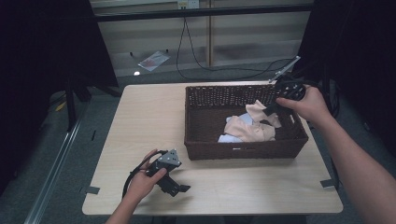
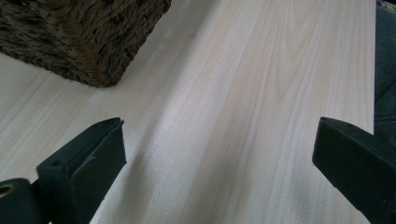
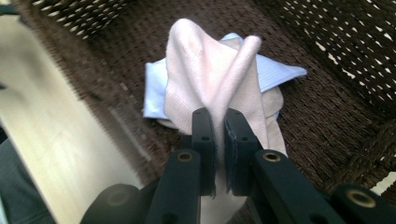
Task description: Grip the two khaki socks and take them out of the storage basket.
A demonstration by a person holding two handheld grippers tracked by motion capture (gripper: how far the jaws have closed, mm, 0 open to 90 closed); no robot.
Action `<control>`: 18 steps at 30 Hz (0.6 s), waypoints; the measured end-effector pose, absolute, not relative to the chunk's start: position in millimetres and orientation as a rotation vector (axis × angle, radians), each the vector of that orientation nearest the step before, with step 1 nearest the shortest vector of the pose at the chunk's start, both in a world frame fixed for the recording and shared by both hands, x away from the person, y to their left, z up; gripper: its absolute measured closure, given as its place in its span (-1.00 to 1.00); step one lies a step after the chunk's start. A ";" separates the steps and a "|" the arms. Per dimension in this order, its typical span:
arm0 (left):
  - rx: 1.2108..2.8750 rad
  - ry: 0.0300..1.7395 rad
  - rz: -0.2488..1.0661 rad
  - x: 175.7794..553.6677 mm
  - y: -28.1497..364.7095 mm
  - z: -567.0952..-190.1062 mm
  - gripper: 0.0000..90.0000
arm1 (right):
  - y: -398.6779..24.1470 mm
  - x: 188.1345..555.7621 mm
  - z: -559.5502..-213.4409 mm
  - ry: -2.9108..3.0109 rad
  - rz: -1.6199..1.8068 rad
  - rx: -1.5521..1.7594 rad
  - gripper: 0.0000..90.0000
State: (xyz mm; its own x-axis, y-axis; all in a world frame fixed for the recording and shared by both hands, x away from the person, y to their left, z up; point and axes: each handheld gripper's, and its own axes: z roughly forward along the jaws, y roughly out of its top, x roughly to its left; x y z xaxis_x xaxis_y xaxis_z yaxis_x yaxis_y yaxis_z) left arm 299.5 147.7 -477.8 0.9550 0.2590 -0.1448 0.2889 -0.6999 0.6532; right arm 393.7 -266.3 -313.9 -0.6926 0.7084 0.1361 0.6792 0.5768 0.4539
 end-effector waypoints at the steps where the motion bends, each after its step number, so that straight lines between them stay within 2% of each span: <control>1: 2.379 0.383 -0.054 299.5 147.7 -477.8 -0.95 | -266.3 393.7 -313.9 2.736 0.748 1.205 0.89; 9: 2.377 0.394 -0.056 298.3 147.0 -477.9 -0.95 | -263.4 369.0 -299.8 2.798 0.799 1.097 0.89; 18: 2.372 0.395 -0.052 298.0 146.1 -478.8 -0.95 | -255.3 336.0 -300.4 2.884 0.832 0.935 0.88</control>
State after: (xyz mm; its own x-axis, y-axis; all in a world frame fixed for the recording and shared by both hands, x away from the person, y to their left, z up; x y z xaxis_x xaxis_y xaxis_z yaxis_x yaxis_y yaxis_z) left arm 298.0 146.1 -478.8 0.9523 0.2671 -0.1476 0.2963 -0.6938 0.6564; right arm 336.0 -255.3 -300.4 -0.8230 0.5452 0.1598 0.5465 0.6829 0.4848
